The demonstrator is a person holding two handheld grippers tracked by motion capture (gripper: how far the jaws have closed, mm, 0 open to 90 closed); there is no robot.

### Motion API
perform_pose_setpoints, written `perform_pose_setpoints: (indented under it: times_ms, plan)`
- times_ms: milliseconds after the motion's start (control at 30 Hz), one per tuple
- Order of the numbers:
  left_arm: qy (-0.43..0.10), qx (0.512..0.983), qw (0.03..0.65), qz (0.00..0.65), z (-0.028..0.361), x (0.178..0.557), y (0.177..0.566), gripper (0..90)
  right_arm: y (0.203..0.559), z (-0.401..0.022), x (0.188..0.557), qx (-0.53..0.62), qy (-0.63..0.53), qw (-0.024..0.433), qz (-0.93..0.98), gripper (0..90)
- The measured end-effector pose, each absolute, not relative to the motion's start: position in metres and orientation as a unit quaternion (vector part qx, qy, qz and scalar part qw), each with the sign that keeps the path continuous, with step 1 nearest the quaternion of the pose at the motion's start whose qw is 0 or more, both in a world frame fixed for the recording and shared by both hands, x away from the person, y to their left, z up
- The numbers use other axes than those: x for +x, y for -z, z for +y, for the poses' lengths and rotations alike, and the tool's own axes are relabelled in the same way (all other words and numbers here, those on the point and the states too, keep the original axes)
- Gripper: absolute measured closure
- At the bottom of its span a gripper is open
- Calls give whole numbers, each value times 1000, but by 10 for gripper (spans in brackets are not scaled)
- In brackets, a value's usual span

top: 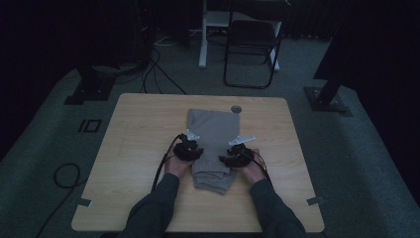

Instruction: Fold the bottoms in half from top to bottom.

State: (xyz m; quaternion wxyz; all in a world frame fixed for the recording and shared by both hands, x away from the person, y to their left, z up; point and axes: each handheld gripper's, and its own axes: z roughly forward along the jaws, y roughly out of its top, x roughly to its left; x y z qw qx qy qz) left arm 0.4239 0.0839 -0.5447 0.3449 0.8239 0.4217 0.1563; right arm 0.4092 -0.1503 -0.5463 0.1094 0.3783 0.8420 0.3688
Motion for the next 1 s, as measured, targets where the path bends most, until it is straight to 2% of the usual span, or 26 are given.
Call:
perform_pose_setpoints:
  times_ms: [100, 167, 300, 367, 500, 667, 800, 1000]
  plan:
    - [-155, 818, 350, 429, 87, 427, 545, 651, 547, -147, 413, 378, -370, 111, 841, 486]
    - [-152, 817, 348, 434, 90, 424, 544, 640, 546, -142, 413, 377, -365, 113, 844, 440]
    - [-148, 819, 343, 436, 91, 416, 541, 598, 545, -139, 408, 364, -355, 118, 853, 401]
    - [-137, 811, 370, 433, 97, 400, 536, 595, 544, -141, 400, 361, -350, 117, 856, 379]
    - [-123, 816, 381, 418, 99, 377, 535, 582, 544, -149, 391, 366, -356, 105, 853, 349]
    - [-99, 838, 366, 393, 96, 359, 541, 583, 542, -153, 380, 340, -340, 90, 872, 325]
    - [-129, 818, 392, 401, 101, 366, 529, 583, 537, -154, 379, 336, -337, 114, 872, 362]
    - [-169, 801, 378, 434, 105, 405, 525, 600, 533, -158, 416, 395, -363, 152, 830, 403]
